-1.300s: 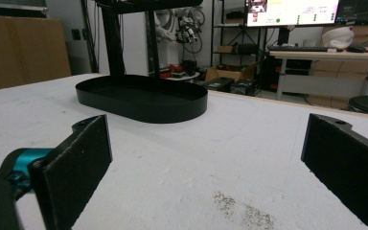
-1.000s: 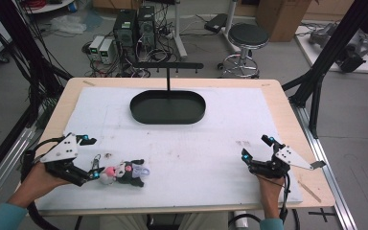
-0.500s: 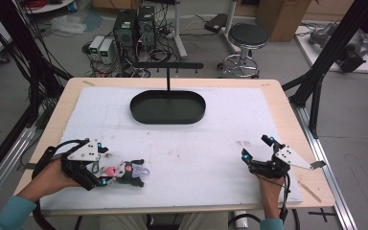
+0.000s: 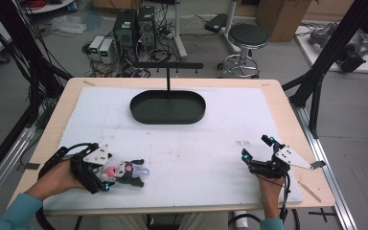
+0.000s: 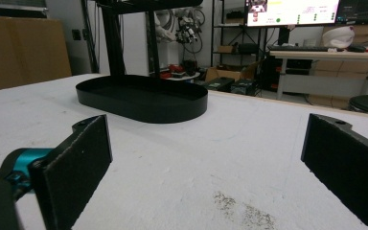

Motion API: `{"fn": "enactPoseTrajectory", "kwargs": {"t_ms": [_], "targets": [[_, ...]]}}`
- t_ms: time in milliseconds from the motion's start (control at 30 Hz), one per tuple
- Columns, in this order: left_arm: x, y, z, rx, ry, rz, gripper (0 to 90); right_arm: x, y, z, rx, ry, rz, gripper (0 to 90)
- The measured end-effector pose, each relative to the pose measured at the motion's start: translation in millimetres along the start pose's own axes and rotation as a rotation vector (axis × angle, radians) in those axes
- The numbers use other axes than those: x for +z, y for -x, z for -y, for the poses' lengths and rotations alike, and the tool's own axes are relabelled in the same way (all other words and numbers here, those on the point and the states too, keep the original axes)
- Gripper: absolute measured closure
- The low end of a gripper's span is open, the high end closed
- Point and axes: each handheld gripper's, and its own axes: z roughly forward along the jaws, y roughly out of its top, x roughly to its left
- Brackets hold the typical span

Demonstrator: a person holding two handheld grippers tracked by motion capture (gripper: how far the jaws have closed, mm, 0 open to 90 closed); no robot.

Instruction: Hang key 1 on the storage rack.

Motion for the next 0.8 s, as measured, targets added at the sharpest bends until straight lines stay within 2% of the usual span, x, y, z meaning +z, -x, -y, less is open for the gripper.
{"fn": "enactPoseTrajectory", "kwargs": {"t_ms": [200, 333, 500, 600, 800], "targets": [[4.8, 0.8, -0.8, 0.011, -0.055, 0.023, 12.6, 0.0, 0.0, 0.0, -0.001, 0.0, 0.0, 2.6], [7.8, 0.4, -0.1, -0.012, -0.078, 0.03, 15.5, 0.1, -0.1, 0.1, -0.002, 0.001, 0.001, 2.6], [9.7, -0.5, -0.1, -0.019, -0.092, 0.036, 17.0, 0.1, 0.0, 0.0, -0.003, 0.002, 0.0, 2.6], [10.1, -1.5, -0.2, -0.019, -0.113, 0.055, 22.6, 0.0, 0.0, 0.0, -0.002, 0.001, -0.001, 2.6], [11.1, -2.7, 0.7, -0.034, -0.123, 0.061, 29.8, -0.1, -0.5, 0.0, 0.001, -0.001, -0.003, 2.6]]}}
